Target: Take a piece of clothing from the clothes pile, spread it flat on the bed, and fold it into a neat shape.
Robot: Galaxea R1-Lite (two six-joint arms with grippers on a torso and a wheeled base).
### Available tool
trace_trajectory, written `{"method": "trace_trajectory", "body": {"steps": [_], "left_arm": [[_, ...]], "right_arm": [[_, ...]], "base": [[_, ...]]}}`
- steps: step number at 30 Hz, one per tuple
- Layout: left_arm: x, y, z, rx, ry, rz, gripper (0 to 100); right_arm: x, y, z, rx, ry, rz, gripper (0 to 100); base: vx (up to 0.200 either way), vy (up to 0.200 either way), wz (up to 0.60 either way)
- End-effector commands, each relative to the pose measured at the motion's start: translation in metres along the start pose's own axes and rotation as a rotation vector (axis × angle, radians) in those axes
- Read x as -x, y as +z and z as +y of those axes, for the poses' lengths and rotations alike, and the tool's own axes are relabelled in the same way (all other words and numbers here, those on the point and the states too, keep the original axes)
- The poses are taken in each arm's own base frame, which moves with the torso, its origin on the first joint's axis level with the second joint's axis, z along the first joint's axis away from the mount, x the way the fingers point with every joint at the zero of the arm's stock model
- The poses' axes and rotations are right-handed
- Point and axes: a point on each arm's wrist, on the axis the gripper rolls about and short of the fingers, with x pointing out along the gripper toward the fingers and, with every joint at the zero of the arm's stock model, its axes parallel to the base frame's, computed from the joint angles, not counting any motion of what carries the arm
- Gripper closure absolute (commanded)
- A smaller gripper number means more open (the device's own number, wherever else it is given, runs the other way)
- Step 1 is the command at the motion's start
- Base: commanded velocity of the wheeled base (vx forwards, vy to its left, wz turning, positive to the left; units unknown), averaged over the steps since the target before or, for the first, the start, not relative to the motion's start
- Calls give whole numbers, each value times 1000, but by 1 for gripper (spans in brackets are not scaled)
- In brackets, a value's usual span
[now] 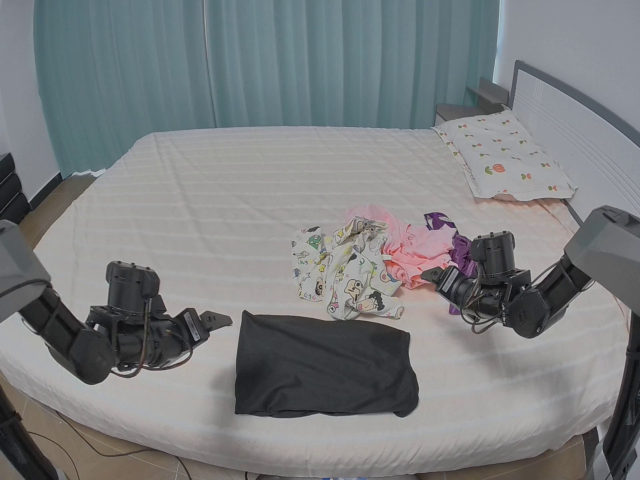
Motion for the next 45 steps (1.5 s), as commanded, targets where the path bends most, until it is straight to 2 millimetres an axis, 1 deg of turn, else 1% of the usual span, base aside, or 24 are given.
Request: {"method": "trace_trajectory", "body": {"steps": [1, 2, 3, 4, 5, 6, 7, 8, 10, 11, 12, 13, 14, 16, 19, 23, 24, 26, 32, 33, 34, 39, 41, 45], "left_arm": [[68, 3, -6, -9, -64, -163, 0], [75, 2, -7, -12, -70, -184, 0], [75, 2, -7, -12, -70, -184, 0], [88, 0, -8, -15, -75, -226, 0], [92, -1, -8, -15, -75, -241, 0], [99, -3, -8, -16, -77, -263, 0], [100, -3, -7, -16, -77, -265, 0], [115, -5, -8, -19, -98, -309, 0], [133, -7, -9, -21, -121, -347, 0], [137, -8, -9, -19, -121, -354, 0], [151, -12, -8, -17, -122, -365, 0], [151, -12, -8, -17, -122, -365, 0], [169, -18, -7, -21, -135, -386, 0], [184, -24, -6, -26, -148, -413, 0], [202, -34, 0, -34, -105, -477, 0], [221, -52, 11, -97, -84, -540, 0], [222, -54, 12, -103, -84, -542, 0], [230, -66, 21, -149, -84, -587, 0], [238, -96, 48, -208, 63, -681, 0], [239, -97, 49, -209, 63, -687, 0], [246, -107, 55, -225, 77, -721, 0], [260, -126, 70, -311, 192, -781, 0], [261, -128, 72, -325, 199, -791, 0], [267, -138, 75, -332, 280, -891, 0]], "right_arm": [[67, 23, -6, -22, 15, -81, 0], [76, 23, -7, -21, 17, -85, 0], [76, 23, -7, -21, 17, -85, 0], [97, 23, -11, -23, 24, -98, 0], [106, 23, -12, -19, 30, -104, 0], [121, 24, -13, -10, 47, -119, 0], [123, 24, -13, -8, 49, -121, 0], [149, 24, -16, 13, 72, -149, 0], [174, 21, -21, 51, 98, -174, 0], [179, 20, -22, 62, 101, -177, 0], [198, 17, -28, 99, 114, -202, 0], [198, 17, -28, 99, 114, -202, 0], [217, 13, -35, 129, 124, -233, 0], [231, 8, -44, 148, 109, -262, 0], [251, -1, -57, 172, 96, -312, 0], [276, -15, -76, 228, 111, -364, 0], [277, -16, -77, 230, 110, -367, 0], [288, -26, -89, 254, 86, -392, 0], [317, -43, -114, 246, 44, -452, 0], [318, -44, -115, 246, 42, -452, 0], [327, -53, -125, 255, 14, -458, 0], [341, -71, -143, 296, -25, -480, 0], [343, -73, -144, 303, -27, -485, 0], [349, -82, -152, 351, -40, -532, 0]], "base": [[0, 0, 0], [0, 0, 0], [0, 0, 0], [0, 0, 0], [0, 0, 0], [0, 0, 0], [0, 0, 0], [0, 0, 0], [0, 0, 0], [0, 0, 0], [0, 0, 0], [0, 0, 0], [0, 0, 0], [0, 0, 0], [0, 0, 0], [0, 0, 0], [0, 0, 0], [0, 0, 0], [0, 0, 0], [0, 0, 0], [0, 0, 0], [0, 0, 0], [0, 0, 0], [0, 0, 0]]}}
